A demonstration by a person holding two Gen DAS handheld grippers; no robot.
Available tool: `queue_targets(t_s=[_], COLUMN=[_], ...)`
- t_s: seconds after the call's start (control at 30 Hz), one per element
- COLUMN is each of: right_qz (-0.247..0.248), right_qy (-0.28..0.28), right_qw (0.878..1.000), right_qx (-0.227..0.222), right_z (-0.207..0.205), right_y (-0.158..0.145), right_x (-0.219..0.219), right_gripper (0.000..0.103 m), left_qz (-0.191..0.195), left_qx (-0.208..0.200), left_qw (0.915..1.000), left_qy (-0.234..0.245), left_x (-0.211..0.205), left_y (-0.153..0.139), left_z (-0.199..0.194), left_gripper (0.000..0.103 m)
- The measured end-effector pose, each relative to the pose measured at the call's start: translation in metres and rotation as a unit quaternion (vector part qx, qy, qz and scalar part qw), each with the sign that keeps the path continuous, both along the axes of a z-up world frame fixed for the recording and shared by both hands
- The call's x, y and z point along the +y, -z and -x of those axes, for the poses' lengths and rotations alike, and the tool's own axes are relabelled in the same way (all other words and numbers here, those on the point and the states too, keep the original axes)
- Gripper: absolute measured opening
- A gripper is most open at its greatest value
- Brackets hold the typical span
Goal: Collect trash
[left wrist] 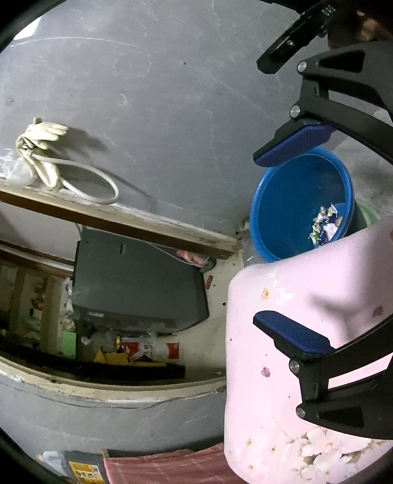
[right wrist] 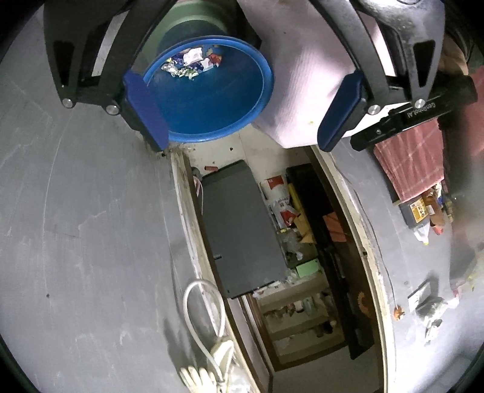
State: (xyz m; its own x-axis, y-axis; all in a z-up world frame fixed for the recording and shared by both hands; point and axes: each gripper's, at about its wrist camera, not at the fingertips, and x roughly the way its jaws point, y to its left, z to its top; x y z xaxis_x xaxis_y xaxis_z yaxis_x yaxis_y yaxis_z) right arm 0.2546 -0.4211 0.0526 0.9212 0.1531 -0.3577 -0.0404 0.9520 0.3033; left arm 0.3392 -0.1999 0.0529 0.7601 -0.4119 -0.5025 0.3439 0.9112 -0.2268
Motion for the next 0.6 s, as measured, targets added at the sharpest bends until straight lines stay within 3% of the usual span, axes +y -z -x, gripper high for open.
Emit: queue_targets(t_s=[0.6], right_qz=[0.005], right_qy=[0.003], right_qw=[0.999], right_qx=[-0.036], right_z=[0.042], right_y=[-0.022], right_x=[0.017], right_gripper=[0.103], left_qz=[0.009], left_qx=[-0.047], left_qw=[0.9986], left_qy=[-0.020], left_x=[0.035], left_y=[-0.030], left_z=[0.049], left_gripper=[0.099])
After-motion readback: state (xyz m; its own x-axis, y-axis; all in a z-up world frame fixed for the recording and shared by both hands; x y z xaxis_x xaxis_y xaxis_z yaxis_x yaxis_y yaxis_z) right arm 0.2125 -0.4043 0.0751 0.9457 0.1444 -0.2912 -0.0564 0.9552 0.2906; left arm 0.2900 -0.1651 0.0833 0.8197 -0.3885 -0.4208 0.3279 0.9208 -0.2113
